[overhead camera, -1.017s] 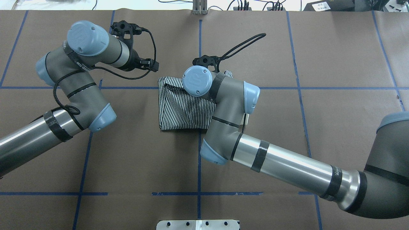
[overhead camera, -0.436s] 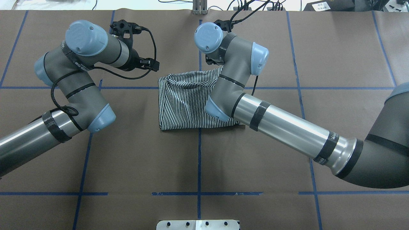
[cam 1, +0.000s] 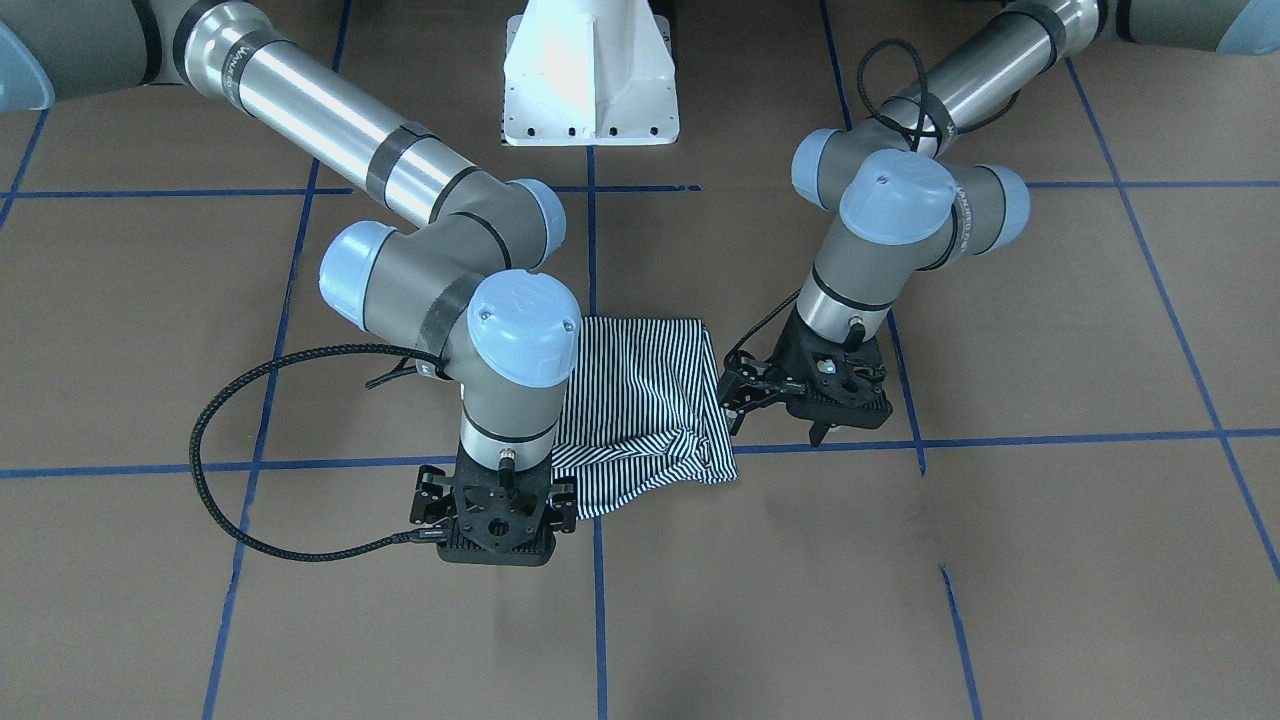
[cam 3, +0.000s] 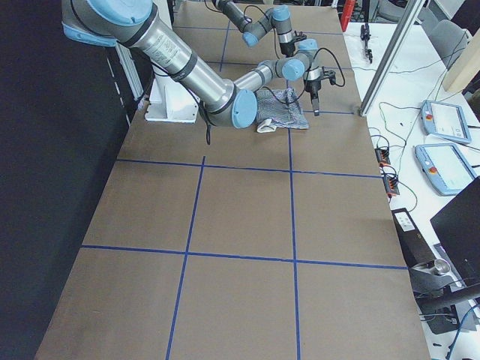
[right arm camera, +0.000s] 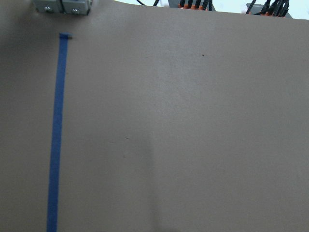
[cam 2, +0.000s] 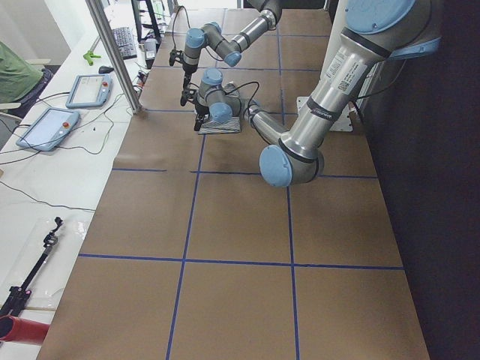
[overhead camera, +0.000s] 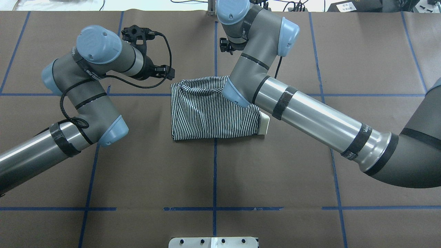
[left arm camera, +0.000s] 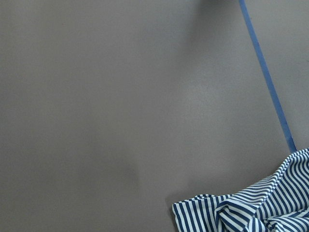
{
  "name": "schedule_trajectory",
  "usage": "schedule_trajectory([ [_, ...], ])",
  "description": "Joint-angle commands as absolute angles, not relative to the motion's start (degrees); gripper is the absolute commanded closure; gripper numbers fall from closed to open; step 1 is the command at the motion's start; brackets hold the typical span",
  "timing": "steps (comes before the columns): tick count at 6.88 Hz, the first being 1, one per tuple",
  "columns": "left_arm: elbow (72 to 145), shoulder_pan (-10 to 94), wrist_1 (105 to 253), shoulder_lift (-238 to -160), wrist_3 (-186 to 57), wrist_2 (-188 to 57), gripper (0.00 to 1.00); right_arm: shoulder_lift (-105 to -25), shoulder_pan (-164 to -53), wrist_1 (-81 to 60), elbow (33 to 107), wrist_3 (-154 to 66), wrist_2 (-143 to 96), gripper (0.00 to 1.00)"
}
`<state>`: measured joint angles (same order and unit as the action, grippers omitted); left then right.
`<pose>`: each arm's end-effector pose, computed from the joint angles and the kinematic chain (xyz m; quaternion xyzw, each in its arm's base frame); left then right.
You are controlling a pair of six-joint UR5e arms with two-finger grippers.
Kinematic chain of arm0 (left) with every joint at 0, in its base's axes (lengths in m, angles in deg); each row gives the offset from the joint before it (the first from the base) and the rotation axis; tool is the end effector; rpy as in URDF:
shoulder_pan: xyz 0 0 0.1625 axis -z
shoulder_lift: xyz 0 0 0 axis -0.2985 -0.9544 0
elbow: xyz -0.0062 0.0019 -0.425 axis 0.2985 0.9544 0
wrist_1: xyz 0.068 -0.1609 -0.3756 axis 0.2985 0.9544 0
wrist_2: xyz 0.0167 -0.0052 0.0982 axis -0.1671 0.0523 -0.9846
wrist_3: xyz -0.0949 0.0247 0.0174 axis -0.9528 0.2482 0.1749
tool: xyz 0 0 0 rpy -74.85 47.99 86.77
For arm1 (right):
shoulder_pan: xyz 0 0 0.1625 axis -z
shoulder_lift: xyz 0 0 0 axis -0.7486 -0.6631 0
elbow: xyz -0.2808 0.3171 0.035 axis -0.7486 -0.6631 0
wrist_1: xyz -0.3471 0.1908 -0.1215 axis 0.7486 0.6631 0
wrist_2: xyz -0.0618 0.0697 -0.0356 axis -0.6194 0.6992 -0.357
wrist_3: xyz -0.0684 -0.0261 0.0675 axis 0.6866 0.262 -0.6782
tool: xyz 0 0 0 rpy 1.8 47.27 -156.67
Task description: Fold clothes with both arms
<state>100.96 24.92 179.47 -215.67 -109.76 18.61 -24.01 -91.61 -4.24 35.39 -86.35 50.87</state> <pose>0.4673 -0.5684 0.2789 0.1756 0.4490 -0.0310 0.8756 -0.5402 -0.6714 0.1941 0.1397 -0.2866 0.0796 0.9445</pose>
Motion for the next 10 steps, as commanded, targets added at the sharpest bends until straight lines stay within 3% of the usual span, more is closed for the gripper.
schedule_trajectory([
  [1, 99.62, 18.27, 173.42, -219.97, -115.98, 11.99, 0.0, -24.89, -91.88, -4.16, 37.87, -86.47, 52.06, 0.0],
  [6, 89.69, 16.91, 173.21, -225.97, -118.04, 9.51, 0.0, -27.09, -91.88, -4.16, 40.6, -86.47, 52.15, 0.0],
  [10, 79.88, 24.45, 178.54, -226.33, -109.89, 9.23, 0.0, -27.53, -91.8, -4.33, 40.6, -86.29, 52.15, 0.0],
])
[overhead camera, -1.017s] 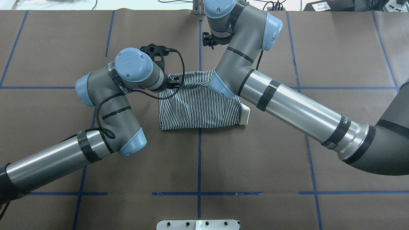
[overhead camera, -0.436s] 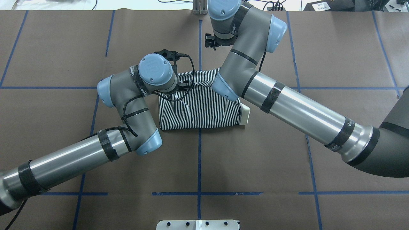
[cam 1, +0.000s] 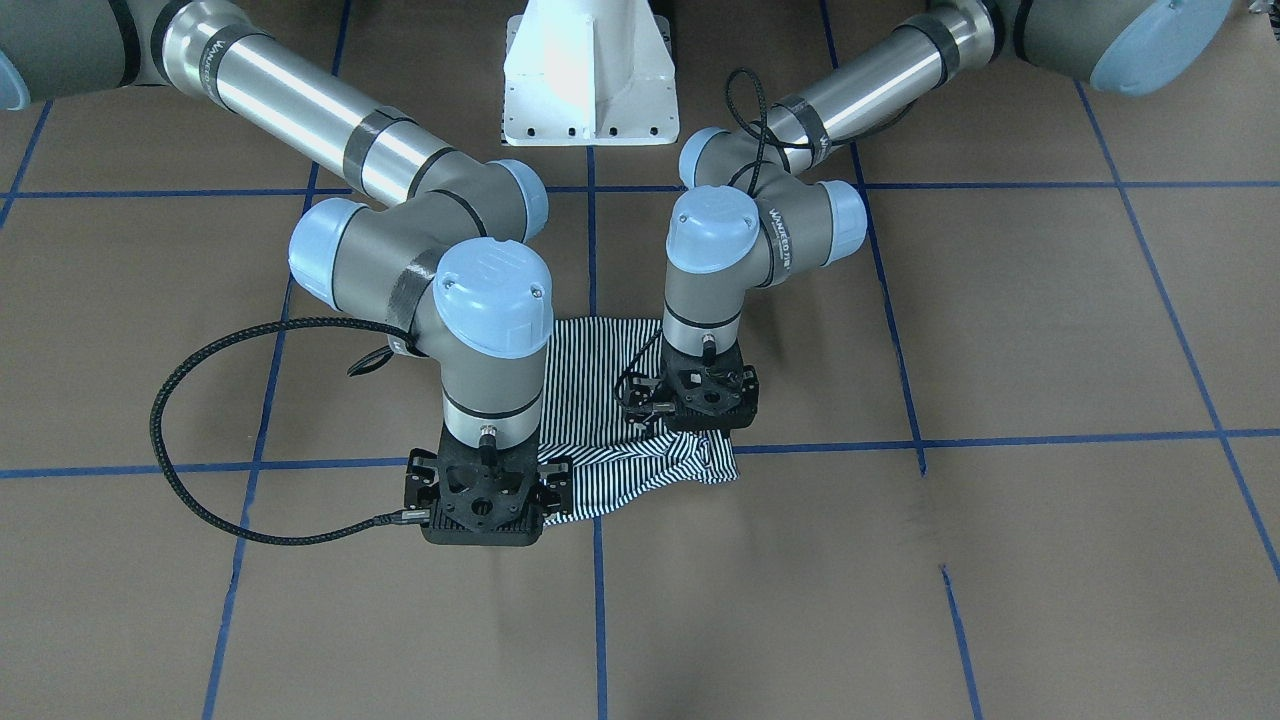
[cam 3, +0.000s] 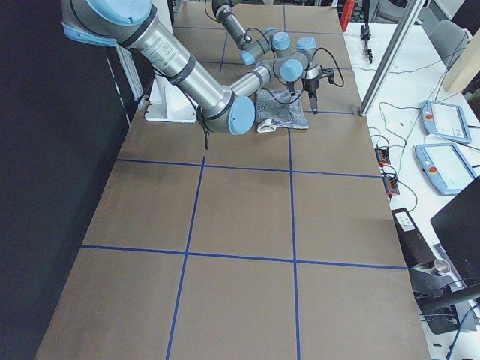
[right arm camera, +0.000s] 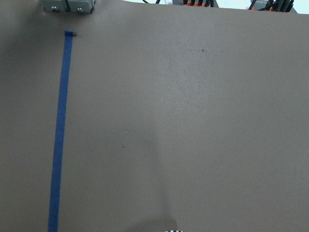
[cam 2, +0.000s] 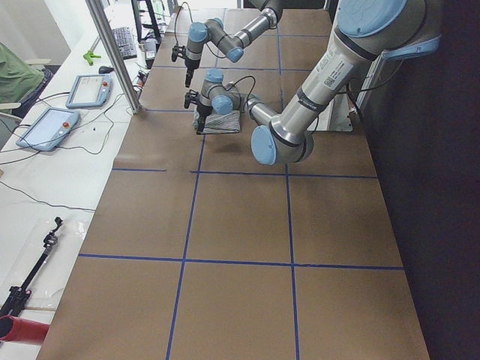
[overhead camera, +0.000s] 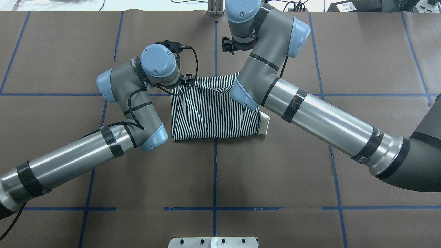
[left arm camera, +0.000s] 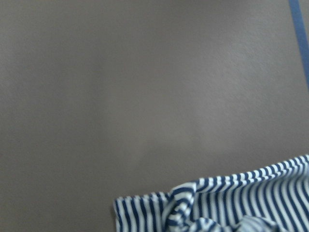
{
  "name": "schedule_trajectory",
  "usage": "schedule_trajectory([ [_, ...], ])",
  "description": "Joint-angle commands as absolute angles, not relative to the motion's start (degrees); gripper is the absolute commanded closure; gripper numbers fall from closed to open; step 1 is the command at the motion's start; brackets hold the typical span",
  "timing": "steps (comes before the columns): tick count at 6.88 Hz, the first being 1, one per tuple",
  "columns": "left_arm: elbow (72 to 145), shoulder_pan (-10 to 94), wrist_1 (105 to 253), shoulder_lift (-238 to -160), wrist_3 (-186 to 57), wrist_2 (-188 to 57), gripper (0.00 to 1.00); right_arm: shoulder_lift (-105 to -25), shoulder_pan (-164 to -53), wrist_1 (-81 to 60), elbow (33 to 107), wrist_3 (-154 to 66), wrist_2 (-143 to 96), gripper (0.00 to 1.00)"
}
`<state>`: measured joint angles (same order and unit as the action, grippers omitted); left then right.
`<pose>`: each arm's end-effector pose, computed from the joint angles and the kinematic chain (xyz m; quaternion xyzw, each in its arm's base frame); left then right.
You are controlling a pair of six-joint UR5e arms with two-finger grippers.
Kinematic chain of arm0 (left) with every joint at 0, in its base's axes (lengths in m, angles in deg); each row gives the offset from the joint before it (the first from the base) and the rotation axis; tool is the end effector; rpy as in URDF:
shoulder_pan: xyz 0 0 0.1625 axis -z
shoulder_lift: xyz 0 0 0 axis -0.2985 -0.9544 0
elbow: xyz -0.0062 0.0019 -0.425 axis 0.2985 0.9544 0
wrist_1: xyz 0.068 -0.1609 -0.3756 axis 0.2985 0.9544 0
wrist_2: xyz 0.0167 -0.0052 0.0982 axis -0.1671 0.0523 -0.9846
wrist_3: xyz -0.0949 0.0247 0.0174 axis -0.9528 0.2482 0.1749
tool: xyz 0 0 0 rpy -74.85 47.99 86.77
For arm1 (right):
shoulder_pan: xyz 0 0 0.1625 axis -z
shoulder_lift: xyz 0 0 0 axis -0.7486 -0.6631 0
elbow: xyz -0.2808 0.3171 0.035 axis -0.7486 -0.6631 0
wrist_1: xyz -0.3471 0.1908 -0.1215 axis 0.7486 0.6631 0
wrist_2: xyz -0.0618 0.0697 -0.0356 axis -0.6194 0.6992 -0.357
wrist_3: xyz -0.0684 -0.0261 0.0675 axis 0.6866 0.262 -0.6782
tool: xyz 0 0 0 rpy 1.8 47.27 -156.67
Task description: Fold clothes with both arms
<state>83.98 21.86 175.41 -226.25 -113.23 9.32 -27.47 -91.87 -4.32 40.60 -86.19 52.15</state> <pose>0.5516 -0.6077 0.2930 0.1652 0.3549 -0.0818 0.9165 -0.5251 -0.6594 0.2012 0.1416 -0.3040 0.0752 0.9391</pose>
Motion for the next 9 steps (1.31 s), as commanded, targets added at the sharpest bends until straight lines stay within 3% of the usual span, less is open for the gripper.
schedule_trajectory([
  [1, 77.58, 26.99, 180.58, -226.33, -106.38, 9.32, 0.0, -27.53, -91.8, -4.33, 40.69, -86.29, 52.15, 0.0],
  [3, 79.3, 29.3, 181.21, -226.24, -103.97, 10.1, 0.0, -27.97, -91.8, -4.33, 41.91, -86.38, 52.23, 0.0],
  [4, 82.79, 29.48, 180.34, -225.63, -103.88, 13.41, 0.0, -30.49, -91.97, -4.16, 45.83, -85.86, 54.58, 0.0],
  [7, 105.95, 34.19, 167.99, -215.56, -94.19, 20.18, 0.0, -43.39, -98.45, -1.54, 61.46, -77.47, 64.52, 0.0],
  [8, 114.91, 40.14, 162.81, -209.6, -84.29, 24.04, 0.0, -49.53, -103.7, 5.96, 70.57, -67.15, 68.98, 0.0],
  [9, 118.04, 45.42, 157.88, -207.54, -72.97, 26.95, 0.0, -56.64, -108.1, 9.17, 77.1, -56.52, 70.59, 0.0],
])
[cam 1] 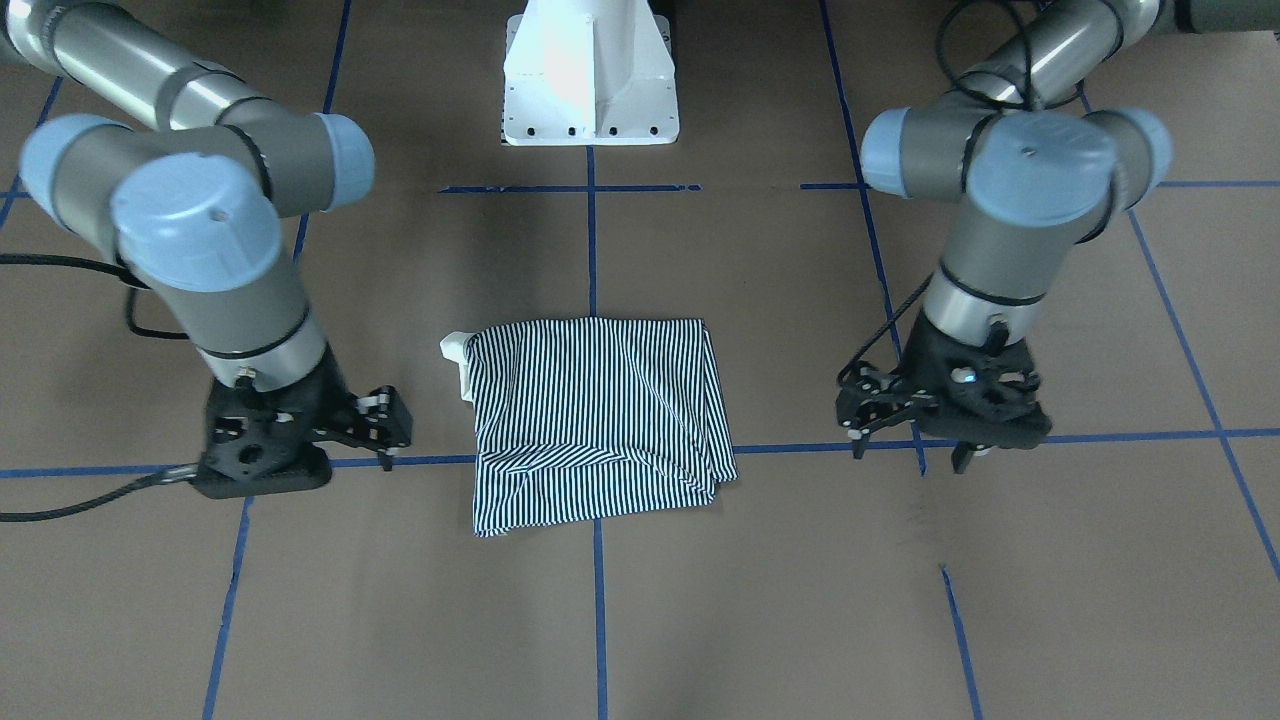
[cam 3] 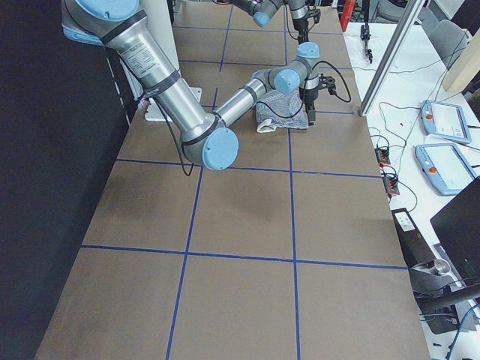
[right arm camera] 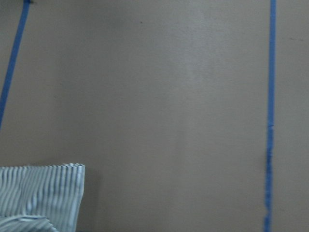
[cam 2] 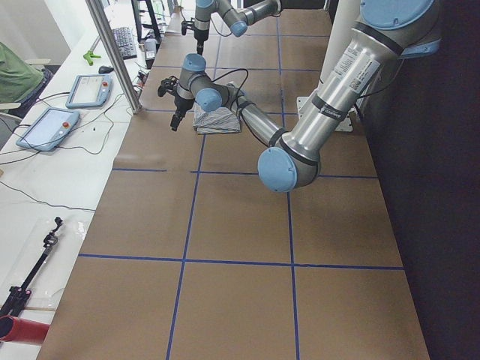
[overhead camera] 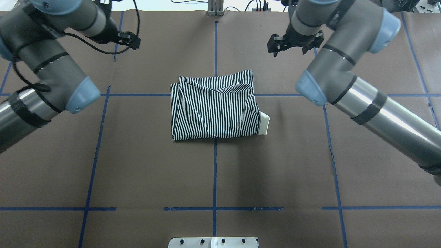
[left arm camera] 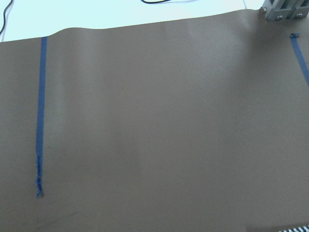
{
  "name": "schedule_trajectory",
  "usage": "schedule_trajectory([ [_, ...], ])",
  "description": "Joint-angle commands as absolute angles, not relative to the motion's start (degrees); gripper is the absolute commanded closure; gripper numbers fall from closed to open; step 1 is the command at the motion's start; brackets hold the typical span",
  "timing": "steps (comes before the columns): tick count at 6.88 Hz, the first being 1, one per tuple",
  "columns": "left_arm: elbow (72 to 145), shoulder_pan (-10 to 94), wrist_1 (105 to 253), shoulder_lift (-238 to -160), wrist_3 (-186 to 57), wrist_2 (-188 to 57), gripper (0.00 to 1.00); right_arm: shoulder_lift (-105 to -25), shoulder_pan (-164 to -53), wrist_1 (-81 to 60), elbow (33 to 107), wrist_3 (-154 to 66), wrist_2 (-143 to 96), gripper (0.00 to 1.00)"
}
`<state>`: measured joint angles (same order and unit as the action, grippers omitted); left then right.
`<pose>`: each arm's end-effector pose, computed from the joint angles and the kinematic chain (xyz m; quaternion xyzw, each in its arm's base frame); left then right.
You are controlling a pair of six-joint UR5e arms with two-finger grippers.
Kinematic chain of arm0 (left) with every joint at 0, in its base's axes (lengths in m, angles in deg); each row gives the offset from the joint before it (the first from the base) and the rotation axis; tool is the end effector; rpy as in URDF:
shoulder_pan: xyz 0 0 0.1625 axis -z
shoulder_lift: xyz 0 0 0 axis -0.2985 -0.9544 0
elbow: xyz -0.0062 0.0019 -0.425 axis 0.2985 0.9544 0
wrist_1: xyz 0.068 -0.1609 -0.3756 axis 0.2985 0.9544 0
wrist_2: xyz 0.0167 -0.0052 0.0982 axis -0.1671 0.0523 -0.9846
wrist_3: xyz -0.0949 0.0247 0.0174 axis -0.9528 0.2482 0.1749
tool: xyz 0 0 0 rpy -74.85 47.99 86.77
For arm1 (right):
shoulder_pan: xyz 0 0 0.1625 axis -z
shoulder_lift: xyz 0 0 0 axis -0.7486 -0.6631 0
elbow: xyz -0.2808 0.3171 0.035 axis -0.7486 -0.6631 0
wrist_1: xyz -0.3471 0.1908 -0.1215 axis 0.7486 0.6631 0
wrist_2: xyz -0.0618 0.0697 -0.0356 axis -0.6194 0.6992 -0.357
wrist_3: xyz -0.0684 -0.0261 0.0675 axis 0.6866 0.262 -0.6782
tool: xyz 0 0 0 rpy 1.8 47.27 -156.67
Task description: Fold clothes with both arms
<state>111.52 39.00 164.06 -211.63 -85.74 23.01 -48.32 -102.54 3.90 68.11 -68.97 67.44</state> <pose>0.2946 -0.6211 0.2782 0.2313 0.3584 0.0499 0.9031 -0.3354 -0.6211 0.2746 0.1174 -0.3471 -0.0199 0.9302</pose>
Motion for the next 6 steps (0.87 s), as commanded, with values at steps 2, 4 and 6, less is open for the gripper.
schedule_trajectory([
  [2, 119.57, 56.67, 154.76, -202.28, -55.19, 31.96, 0.0, -71.31, -119.24, 10.17, 83.99, -37.61, 76.73, 0.0],
  [4, 119.39, 65.92, 155.89, -193.42, -48.43, 38.19, 0.0, -80.92, -128.93, 10.0, 83.58, -23.32, 79.91, 0.0],
  [6, 118.7, 67.45, 159.67, -183.83, -49.3, 39.37, 0.0, -92.09, -132.82, 6.4, 82.02, -23.01, 80.54, 0.0],
])
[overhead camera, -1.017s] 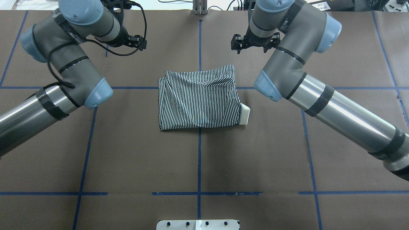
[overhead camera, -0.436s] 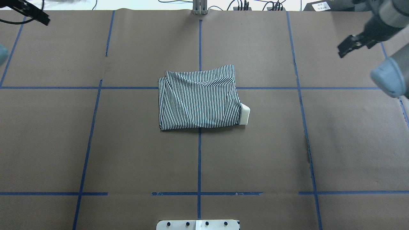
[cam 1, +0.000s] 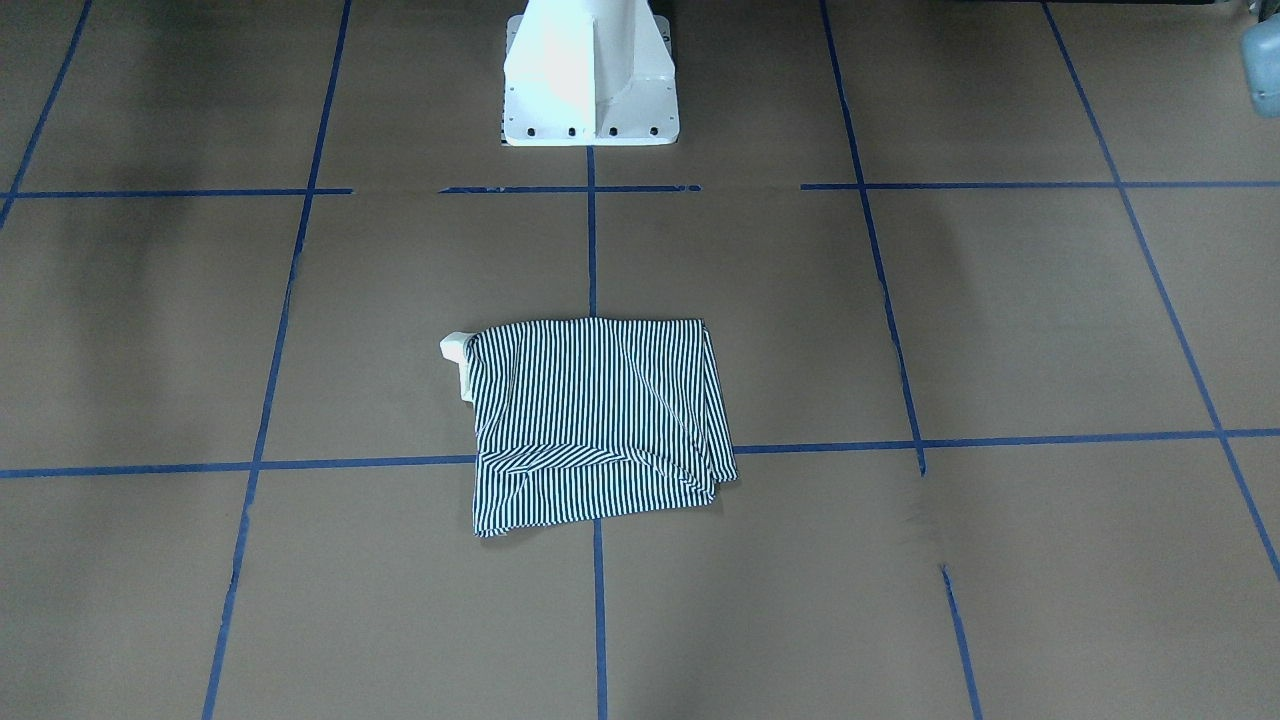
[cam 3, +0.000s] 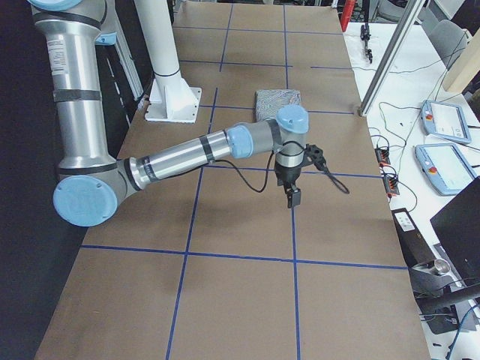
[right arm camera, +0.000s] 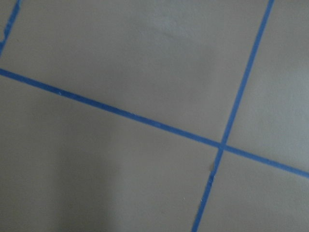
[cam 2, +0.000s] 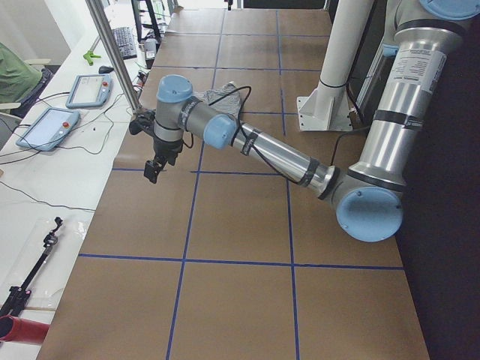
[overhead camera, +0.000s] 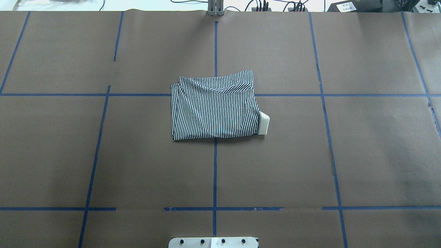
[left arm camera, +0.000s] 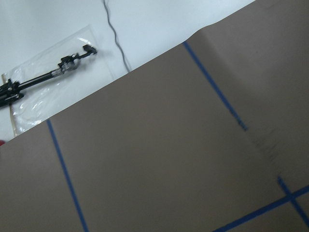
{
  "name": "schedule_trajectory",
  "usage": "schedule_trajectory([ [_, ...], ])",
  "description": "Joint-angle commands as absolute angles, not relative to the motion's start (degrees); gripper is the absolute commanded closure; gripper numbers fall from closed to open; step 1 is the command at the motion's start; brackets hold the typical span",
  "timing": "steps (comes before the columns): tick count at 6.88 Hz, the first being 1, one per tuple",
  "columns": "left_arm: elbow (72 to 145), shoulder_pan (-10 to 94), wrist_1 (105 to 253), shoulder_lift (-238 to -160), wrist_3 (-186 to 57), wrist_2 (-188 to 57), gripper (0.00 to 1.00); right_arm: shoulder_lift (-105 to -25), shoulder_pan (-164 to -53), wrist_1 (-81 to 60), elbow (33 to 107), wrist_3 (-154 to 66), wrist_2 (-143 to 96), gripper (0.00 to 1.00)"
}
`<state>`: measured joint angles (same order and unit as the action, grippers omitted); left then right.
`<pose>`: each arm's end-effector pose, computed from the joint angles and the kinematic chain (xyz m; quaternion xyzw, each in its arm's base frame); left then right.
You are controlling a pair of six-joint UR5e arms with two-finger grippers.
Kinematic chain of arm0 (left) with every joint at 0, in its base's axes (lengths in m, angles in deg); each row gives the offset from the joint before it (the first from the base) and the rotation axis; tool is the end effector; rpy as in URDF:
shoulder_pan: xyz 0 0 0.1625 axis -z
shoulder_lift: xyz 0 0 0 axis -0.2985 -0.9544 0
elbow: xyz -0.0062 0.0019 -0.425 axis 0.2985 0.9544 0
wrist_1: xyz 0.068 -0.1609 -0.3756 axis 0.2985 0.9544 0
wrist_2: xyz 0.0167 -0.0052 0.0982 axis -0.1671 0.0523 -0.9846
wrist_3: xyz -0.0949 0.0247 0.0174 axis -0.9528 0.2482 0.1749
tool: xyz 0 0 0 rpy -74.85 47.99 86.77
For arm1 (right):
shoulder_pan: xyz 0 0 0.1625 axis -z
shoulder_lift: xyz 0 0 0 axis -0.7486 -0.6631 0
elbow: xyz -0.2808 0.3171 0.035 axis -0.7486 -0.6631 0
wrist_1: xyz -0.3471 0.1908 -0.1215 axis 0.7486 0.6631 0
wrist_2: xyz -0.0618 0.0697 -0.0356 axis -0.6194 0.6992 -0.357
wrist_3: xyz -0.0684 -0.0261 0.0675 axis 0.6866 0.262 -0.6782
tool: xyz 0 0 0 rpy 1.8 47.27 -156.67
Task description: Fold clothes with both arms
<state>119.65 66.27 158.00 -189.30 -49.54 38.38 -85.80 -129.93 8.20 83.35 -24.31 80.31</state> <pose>-0.0123 -0.5686 0.4593 0.2055 0.3097 0.1223 0.9203 0.0006 -0.4918 0.5427 0.0699 -0.3186 -0.1239 0.9372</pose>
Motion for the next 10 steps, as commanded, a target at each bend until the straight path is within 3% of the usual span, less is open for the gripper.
schedule_trajectory([
  [1, 114.86, 67.54, 160.29, -182.05, -49.3, 39.37, 0.0, -93.78, -134.06, 4.04, 78.34, -23.01, 80.97, 0.0],
  [4, 113.5, 70.25, 160.03, -176.26, -47.55, 50.75, 0.0, -97.13, -134.77, 1.82, 78.3, -23.54, 83.26, 0.0],
  [10, 113.76, 70.79, 156.16, -175.53, -48.16, 51.07, 0.0, -96.7, -134.86, 1.82, 78.22, -23.54, 84.58, 0.0],
])
